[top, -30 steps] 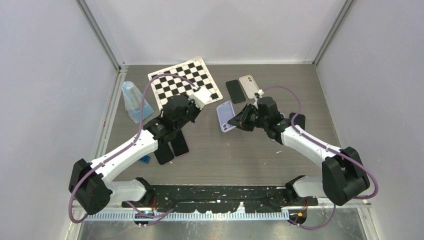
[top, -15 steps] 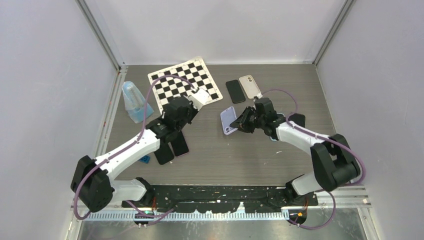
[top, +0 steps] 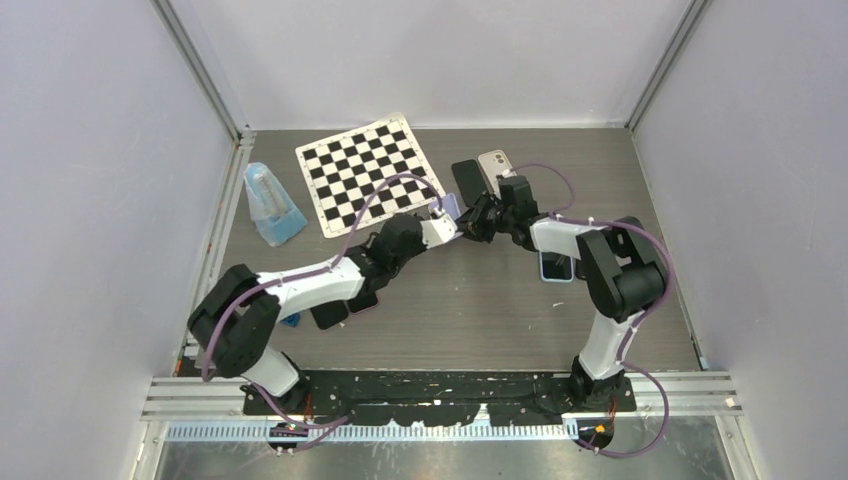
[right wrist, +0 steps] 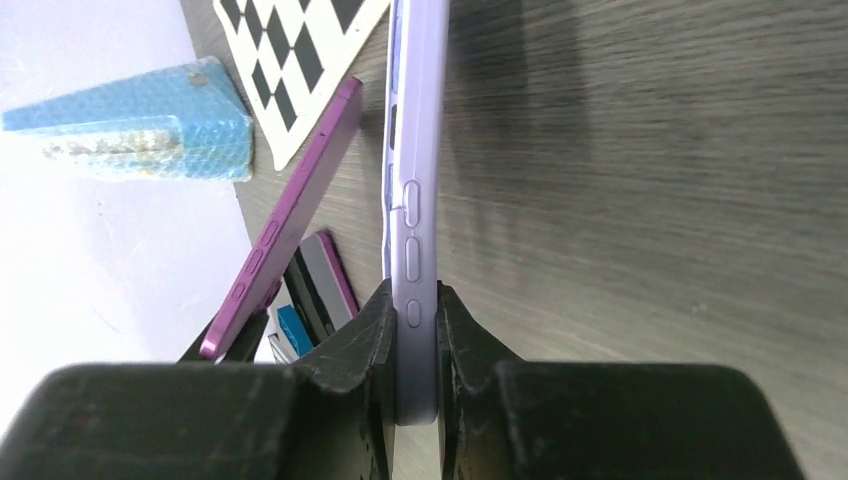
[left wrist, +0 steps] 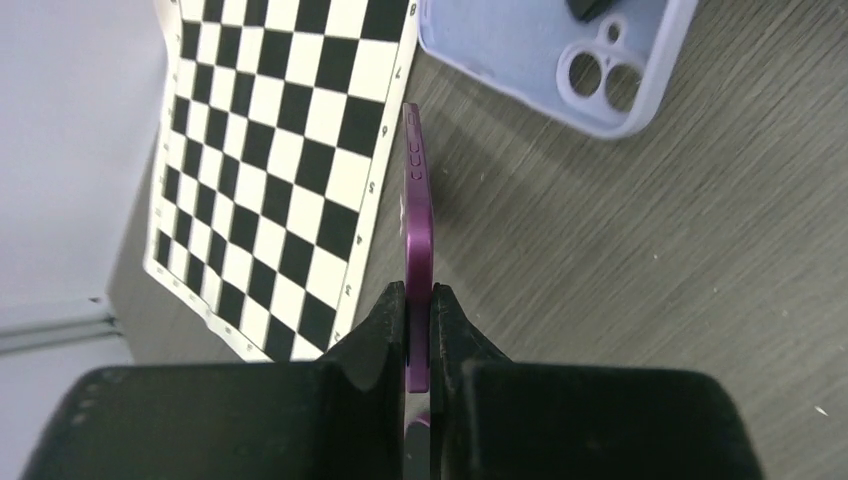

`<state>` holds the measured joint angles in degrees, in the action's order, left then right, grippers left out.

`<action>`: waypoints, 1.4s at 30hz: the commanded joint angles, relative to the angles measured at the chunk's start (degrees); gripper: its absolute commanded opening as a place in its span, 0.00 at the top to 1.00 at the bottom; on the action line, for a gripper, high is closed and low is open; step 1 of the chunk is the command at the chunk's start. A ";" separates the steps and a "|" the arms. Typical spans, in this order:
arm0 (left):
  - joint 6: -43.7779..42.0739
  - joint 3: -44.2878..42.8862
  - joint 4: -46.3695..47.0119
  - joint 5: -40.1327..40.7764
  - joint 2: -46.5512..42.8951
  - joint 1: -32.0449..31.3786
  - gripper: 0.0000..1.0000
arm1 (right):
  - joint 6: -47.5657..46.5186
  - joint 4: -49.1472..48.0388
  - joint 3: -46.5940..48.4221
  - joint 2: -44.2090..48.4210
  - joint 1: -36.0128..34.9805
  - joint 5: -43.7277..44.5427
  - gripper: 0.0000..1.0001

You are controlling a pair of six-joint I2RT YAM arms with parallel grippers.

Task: Take the phone out of the phone case
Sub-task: Place the phone case at the center of the board.

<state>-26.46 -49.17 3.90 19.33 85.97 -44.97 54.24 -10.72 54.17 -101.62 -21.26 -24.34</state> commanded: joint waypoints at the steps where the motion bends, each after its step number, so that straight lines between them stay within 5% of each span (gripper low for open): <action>1: -8.32 -1.62 10.40 7.98 5.38 -3.80 1.00 | 1.87 -5.13 3.40 -5.33 -0.19 -4.15 0.97; 9: -4.57 1.98 7.63 6.69 5.55 -6.31 0.99 | 0.99 -1.58 3.18 -8.70 -0.19 -3.74 0.85; 27: -2.29 -0.87 -3.72 2.53 12.48 -7.41 0.66 | -1.55 5.04 -0.58 -5.72 -0.04 -0.43 0.61; 42: 2.51 -1.15 -4.25 -2.32 7.49 -7.41 0.32 | -6.73 13.92 -0.21 0.68 0.34 4.14 0.45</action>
<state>-27.11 -49.67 0.19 18.92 96.88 -52.16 51.24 -2.15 53.98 -104.86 -21.15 -23.64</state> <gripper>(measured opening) 0.650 0.528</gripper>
